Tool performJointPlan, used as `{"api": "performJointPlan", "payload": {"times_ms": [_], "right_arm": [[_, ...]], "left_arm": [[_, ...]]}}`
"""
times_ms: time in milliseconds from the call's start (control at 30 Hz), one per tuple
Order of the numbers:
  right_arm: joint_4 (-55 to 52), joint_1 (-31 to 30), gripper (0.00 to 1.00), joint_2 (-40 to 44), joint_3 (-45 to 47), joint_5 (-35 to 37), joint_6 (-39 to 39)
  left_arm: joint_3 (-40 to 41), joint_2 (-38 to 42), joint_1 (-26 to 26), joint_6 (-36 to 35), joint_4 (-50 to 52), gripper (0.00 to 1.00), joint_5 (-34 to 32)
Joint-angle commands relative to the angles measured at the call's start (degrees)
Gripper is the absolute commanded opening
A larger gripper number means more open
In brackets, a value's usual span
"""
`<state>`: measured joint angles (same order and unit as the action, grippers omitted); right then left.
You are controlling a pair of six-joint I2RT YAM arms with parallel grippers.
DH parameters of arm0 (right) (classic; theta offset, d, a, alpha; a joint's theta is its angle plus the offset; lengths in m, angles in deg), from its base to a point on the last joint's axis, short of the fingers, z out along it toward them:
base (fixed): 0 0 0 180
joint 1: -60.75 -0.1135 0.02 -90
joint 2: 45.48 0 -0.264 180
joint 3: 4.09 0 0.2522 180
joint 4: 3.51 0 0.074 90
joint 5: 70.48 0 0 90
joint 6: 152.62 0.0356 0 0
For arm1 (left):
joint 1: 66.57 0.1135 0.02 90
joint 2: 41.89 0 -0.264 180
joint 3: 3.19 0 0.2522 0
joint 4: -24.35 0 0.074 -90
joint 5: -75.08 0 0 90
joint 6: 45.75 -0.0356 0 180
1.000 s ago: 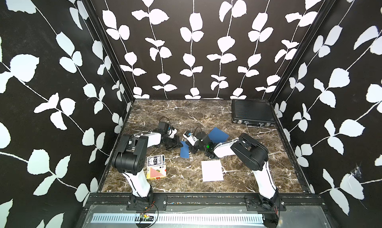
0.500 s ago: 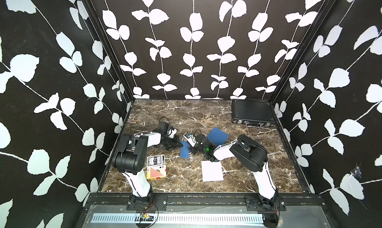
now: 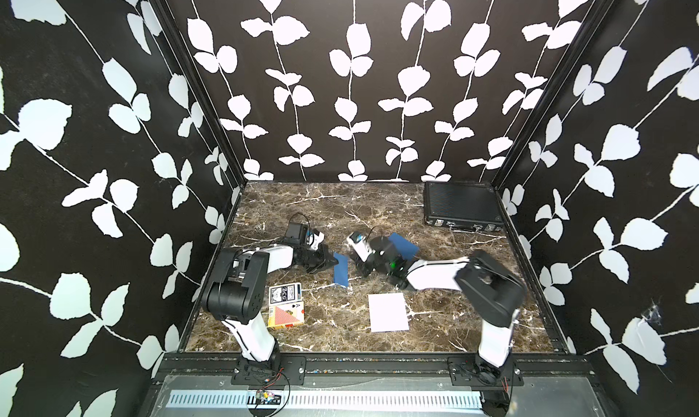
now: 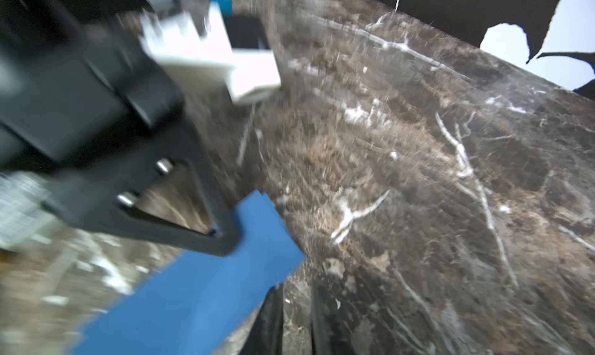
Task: Fold the square paper along the opposite sides
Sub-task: Smooth out the paper at the center of the board.
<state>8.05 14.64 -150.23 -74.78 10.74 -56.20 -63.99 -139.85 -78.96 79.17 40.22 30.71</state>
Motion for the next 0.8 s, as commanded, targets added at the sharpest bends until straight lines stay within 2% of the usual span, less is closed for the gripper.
{"api": "performJointPlan", "payload": {"times_ms": [0,67,167,233,333,433,567,667,767], "right_arm": [[-6.92,5.57,0.23,2.88,-3.77,-13.97,16.21],[-8.85,8.44,0.29,2.48,-5.56,-21.75,26.46],[-9.89,11.53,0.30,0.07,-8.41,-32.69,37.75],[-5.22,13.05,0.31,-1.34,-8.04,-38.40,46.29],[3.67,14.61,0.37,-2.29,-5.44,-42.06,55.74],[4.26,14.98,0.41,-2.52,-4.67,-43.41,57.23],[7.93,14.97,0.42,-3.71,-3.71,-44.37,60.26],[12.73,14.99,0.42,-5.61,-3.20,-44.90,64.10],[14.89,14.98,0.42,-6.68,-3.11,-45.21,64.73]], "left_arm": [[-0.41,1.69,0.65,6.87,-10.04,0.00,6.56],[-1.35,0.87,0.87,10.54,-14.70,0.00,8.74],[-3.39,0.10,0.95,13.10,-18.02,0.00,10.49],[-4.91,-0.32,0.91,13.51,-18.44,0.00,10.97],[-6.10,-1.17,0.99,15.59,-21.54,0.00,11.63],[-6.31,-1.96,1.01,18.12,-25.51,0.00,12.38],[-5.73,-2.40,1.02,20.81,-29.85,0.00,12.99],[-5.54,-2.17,1.01,21.76,-31.15,0.00,13.16],[-5.57,-1.72,1.01,21.95,-31.16,0.00,13.09]]}}
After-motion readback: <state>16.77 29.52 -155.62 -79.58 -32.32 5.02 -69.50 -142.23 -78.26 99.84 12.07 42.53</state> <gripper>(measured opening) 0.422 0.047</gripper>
